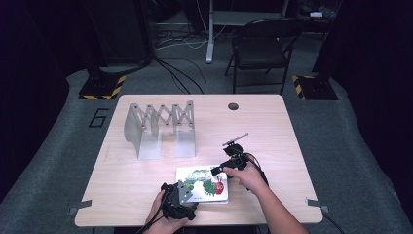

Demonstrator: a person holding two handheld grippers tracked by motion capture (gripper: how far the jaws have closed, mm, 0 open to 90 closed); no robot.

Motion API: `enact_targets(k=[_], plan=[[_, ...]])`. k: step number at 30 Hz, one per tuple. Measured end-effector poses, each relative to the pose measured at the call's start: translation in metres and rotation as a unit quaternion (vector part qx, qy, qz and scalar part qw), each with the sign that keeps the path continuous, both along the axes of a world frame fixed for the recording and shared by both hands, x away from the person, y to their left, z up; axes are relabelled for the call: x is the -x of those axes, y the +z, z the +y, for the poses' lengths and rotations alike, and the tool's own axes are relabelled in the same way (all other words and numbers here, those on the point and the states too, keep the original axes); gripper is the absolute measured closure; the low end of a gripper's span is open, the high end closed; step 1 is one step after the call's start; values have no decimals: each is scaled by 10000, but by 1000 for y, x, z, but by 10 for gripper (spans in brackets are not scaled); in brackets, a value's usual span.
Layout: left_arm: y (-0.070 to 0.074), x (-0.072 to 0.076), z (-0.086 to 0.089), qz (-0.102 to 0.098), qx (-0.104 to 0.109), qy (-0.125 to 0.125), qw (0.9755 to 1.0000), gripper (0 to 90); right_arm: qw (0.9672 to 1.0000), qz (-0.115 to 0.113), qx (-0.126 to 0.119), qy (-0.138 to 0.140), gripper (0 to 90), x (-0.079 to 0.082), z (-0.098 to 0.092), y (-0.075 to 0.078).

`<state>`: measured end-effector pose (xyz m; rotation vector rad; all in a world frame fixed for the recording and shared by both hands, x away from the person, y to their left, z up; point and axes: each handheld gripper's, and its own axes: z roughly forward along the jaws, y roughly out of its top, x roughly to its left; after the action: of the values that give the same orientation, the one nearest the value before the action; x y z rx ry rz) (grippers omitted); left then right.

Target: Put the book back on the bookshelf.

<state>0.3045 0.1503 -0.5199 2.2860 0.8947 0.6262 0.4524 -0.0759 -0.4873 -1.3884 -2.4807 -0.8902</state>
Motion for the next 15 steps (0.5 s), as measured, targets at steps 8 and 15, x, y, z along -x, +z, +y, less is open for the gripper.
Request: enact_targets(k=[8, 15], plan=[[-1, 0, 0, -18, 47, 5, 10000, 77, 10000, 40, -35, 81, 287, -1, 4, -2], [-1, 0, 0, -18, 45, -1, 10000, 77, 9998, 156, -57, 127, 284, -1, 7, -4]])
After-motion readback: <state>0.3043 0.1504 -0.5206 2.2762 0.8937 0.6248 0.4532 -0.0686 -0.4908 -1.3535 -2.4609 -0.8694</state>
